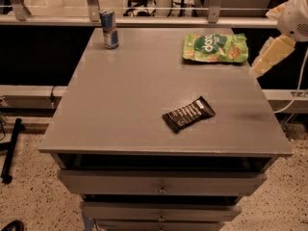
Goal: Move green rice chip bag near rxbar chocolate
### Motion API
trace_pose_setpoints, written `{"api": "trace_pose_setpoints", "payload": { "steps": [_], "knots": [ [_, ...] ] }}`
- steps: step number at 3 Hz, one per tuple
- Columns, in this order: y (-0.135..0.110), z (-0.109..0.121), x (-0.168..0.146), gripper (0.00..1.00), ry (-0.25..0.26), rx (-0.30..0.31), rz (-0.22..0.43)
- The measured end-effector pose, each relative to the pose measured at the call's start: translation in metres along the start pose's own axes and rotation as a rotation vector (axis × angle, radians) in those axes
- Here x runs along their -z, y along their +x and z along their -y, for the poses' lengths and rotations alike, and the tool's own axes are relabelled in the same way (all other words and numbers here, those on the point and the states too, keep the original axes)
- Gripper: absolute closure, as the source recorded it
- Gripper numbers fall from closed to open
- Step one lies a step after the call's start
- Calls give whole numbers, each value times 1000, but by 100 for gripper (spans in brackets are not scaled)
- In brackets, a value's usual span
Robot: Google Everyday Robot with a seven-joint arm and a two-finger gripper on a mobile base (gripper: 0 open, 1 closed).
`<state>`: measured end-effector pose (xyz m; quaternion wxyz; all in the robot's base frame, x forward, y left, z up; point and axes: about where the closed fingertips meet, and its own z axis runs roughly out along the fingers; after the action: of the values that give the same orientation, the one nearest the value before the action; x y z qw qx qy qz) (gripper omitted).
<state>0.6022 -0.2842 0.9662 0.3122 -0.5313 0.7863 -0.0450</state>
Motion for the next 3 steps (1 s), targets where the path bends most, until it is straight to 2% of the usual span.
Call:
{"api": "trace_pose_setpoints", "payload": {
  "steps": [1, 2, 3],
  "knots": [
    [-4, 59, -47, 0, 66, -93, 140],
    [-3, 89, -81, 0, 96, -180, 214],
    [14, 117, -130, 0, 112, -334, 248]
  ]
}}
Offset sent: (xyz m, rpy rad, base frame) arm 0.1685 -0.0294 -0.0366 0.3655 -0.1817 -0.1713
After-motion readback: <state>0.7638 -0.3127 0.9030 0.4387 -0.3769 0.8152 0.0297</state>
